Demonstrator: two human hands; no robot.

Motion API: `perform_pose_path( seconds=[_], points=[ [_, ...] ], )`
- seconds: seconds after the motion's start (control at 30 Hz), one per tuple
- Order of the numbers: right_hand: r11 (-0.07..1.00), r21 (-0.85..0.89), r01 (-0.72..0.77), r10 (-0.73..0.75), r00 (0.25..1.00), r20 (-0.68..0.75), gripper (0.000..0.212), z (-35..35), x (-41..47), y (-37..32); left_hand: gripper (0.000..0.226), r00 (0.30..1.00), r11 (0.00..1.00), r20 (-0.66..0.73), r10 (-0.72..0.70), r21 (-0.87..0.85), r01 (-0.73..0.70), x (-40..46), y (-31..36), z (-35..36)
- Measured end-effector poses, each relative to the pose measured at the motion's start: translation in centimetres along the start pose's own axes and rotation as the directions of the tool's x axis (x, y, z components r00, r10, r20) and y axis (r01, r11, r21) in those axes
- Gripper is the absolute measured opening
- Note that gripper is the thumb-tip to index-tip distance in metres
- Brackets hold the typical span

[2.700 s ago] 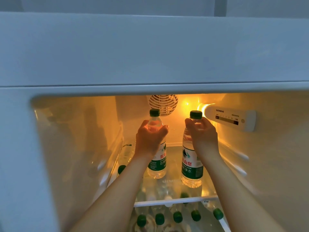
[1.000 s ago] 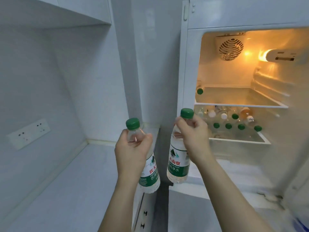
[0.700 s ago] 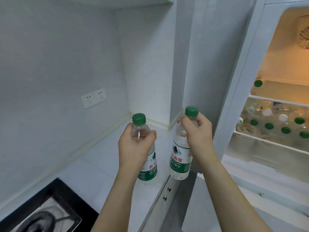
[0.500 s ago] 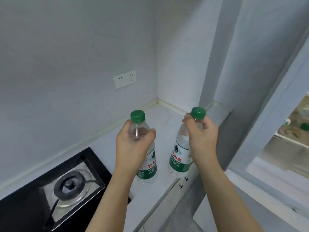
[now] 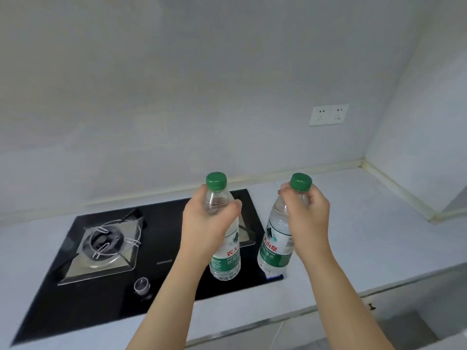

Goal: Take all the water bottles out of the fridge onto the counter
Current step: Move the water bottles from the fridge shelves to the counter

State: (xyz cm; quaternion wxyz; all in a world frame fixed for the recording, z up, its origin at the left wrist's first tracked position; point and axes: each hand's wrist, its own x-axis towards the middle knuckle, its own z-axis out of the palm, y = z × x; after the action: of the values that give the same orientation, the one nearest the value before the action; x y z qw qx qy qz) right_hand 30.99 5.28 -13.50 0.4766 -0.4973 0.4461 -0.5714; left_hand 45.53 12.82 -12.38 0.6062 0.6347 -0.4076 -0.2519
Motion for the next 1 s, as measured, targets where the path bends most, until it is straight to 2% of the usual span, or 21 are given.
perform_pose_path(
  seconds=[0.2,0.53,0.67,0.83,1.0],
  points=[
    [0.999,0.028,0.033,-0.037,0.985,0.167,0.009,10.6,-5.7,-1.5,0.014,0.975,0.999,-0.215,0.046,-0.012,-0.05,-1.4,0.0,-12.2],
    [0.994,0.085,0.072,-0.1,0.913,0.396,0.004,26.9,-17.8,-2.5,0.019,0.936,1.0,-0.353,0.017,-0.014,-0.023,-5.4,-1.1,-31.9],
    [0.993,0.112,0.029,-0.081,0.868,0.489,0.002,33.3,-23.3,-2.2,0.013,0.898,0.999,-0.44,0.028,-0.017,-0.039,-7.5,-1.9,-39.9],
    [0.994,0.105,-0.04,-0.027,0.819,0.573,0.004,38.4,-27.6,-1.6,0.017,0.851,1.0,-0.526,0.017,0.005,-0.016,-9.1,-3.6,-45.9],
    [0.992,0.124,-0.034,-0.055,0.759,0.649,0.003,42.7,-29.2,-1.0,0.017,0.775,1.0,-0.631,-0.025,-0.022,0.015,-9.1,-5.7,-49.0]
  ],
)
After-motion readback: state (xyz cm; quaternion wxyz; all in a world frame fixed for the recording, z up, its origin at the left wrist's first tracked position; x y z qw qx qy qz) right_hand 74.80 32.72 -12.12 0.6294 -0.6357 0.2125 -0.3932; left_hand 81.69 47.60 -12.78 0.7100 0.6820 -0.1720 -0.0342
